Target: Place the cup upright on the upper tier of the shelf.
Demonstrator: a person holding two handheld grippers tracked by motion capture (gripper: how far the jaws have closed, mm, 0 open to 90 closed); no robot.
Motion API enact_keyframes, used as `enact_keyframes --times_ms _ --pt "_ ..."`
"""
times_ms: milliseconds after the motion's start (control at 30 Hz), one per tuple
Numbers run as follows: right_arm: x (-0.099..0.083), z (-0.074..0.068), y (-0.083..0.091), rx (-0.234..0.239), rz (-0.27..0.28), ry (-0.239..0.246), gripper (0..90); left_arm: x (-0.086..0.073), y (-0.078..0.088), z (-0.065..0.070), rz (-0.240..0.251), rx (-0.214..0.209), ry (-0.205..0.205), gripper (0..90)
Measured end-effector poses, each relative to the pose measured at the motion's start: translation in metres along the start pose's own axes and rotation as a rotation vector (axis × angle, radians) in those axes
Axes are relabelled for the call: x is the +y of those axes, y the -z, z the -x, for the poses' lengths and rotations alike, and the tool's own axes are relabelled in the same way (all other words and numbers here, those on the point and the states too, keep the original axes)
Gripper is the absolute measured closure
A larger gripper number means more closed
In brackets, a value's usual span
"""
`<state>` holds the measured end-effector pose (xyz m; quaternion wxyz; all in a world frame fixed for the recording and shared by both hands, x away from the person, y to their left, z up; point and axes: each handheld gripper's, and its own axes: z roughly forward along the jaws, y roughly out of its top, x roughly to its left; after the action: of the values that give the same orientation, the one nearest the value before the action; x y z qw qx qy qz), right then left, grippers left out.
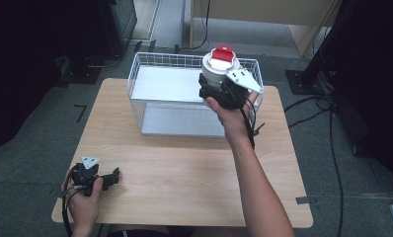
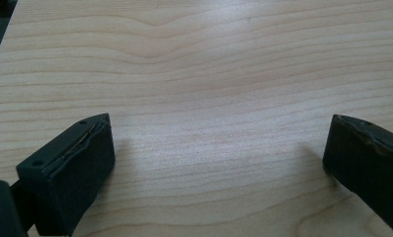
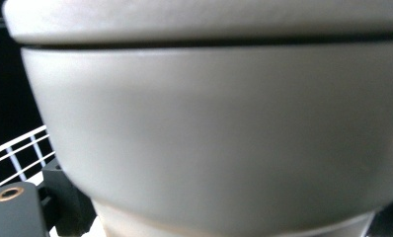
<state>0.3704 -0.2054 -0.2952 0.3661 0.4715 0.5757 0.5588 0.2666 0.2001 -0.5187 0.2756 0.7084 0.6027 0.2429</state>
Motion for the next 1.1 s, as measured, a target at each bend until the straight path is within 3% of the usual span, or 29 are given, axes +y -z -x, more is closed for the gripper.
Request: enact_keyframes --times_ms 333,667,1100 --pt "0.003 -0.004 -0.044 -0.017 -0.027 0.016 8.1 0.0 0.0 0.0 0.001 0.0 0.001 0.0" --pt "0.006 -0.003 -0.074 -0.049 -0.043 -0.006 8.0 0.0 0.0 0.0 0.0 -0.001 0.002 0.0" --pt "-0.003 0.002 -0.079 -0.065 -0.052 0.018 7.9 0.0 0.0 0.0 0.0 -0.001 0.002 0.0"
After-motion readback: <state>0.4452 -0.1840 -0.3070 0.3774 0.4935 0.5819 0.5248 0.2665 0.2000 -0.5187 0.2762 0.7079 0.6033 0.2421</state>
